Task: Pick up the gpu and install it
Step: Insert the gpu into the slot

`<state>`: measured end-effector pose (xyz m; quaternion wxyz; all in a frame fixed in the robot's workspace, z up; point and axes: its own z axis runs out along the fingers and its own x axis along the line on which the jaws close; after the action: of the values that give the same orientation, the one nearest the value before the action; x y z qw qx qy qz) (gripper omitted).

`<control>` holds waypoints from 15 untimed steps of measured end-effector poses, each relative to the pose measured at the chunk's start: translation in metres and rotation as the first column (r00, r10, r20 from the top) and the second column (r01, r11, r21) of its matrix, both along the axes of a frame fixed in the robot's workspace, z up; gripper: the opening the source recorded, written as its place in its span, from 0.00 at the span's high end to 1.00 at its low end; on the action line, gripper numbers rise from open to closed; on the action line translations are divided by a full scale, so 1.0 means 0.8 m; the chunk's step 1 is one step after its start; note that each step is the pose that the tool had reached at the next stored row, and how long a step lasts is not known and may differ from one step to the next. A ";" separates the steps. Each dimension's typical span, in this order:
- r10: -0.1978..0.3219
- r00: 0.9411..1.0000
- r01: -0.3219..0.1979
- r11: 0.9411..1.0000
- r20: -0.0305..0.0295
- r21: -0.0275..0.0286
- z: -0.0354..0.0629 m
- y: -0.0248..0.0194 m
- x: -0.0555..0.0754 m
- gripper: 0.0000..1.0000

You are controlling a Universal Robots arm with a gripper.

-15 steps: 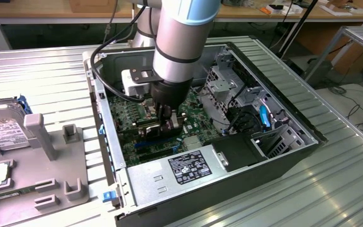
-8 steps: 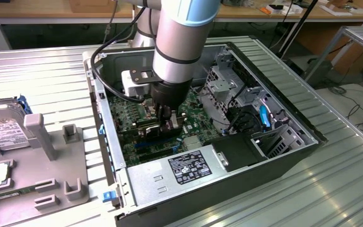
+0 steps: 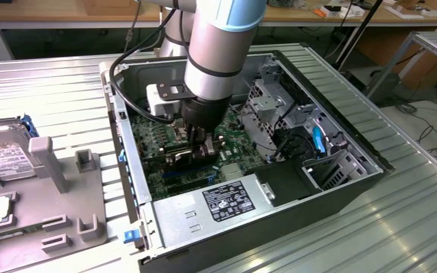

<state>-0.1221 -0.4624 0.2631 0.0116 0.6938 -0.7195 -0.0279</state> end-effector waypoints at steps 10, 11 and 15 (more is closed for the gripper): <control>0.000 1.000 0.000 1.000 0.000 0.000 0.004 0.0014 0.000 0.73; 0.000 1.000 0.000 1.000 0.000 0.000 0.003 0.0016 0.000 0.73; 0.001 1.000 -0.001 1.000 0.000 0.000 0.002 0.0016 0.000 0.73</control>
<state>-0.1225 -0.4611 0.2645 0.0115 0.6942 -0.7191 -0.0278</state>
